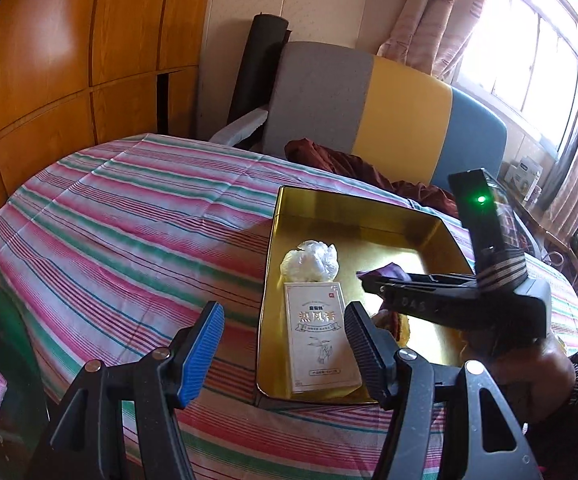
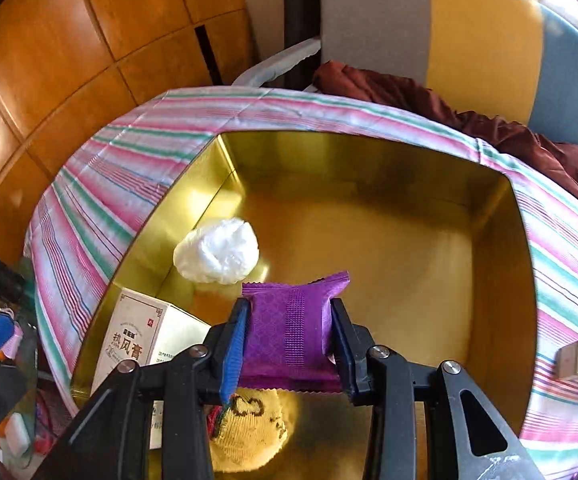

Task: Organize objects
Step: 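Carry the purple pouch into the gold tray and open the right gripper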

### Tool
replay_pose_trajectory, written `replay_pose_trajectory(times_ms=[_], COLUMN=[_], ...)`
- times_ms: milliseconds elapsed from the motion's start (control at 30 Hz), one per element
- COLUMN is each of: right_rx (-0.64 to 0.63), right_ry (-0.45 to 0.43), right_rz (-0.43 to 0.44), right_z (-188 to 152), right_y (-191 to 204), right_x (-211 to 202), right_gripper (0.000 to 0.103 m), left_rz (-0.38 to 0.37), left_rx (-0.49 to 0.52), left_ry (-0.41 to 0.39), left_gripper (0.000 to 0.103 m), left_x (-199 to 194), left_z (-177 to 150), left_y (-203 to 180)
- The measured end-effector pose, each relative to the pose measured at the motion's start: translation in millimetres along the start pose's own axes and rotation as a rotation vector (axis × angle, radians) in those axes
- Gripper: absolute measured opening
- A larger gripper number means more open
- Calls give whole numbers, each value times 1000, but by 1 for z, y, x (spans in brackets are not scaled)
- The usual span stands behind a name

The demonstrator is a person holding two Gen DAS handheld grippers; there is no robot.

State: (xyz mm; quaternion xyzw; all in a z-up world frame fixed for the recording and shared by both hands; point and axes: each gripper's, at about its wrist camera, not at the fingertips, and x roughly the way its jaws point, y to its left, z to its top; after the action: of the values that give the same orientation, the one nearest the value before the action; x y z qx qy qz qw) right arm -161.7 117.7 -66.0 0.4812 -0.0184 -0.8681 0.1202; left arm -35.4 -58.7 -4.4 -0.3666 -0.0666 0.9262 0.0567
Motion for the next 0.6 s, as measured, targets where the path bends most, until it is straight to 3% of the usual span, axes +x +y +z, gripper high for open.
replay_pose_trajectory(times_ms=[200,367,467,600], right_rx=[-31,1,-19,-43], right_ry=[2,18,-3,-58], right_rz=[18,69,52,-4], right_z=[1,3,0,-5], right_y=[12,12,13,17], right_x=[9,15,5,-16], right_gripper=[40,48,49,61], left_rz=[9,24,21,28], left_rx=[6,15,17,12], left_ry=[4,8,4,-4], left_gripper=[63,63,63,63], left_x=[2,3,2,0], left_z=[-3,-5,-5,-5], left_y=[-1,-4,-5,-5])
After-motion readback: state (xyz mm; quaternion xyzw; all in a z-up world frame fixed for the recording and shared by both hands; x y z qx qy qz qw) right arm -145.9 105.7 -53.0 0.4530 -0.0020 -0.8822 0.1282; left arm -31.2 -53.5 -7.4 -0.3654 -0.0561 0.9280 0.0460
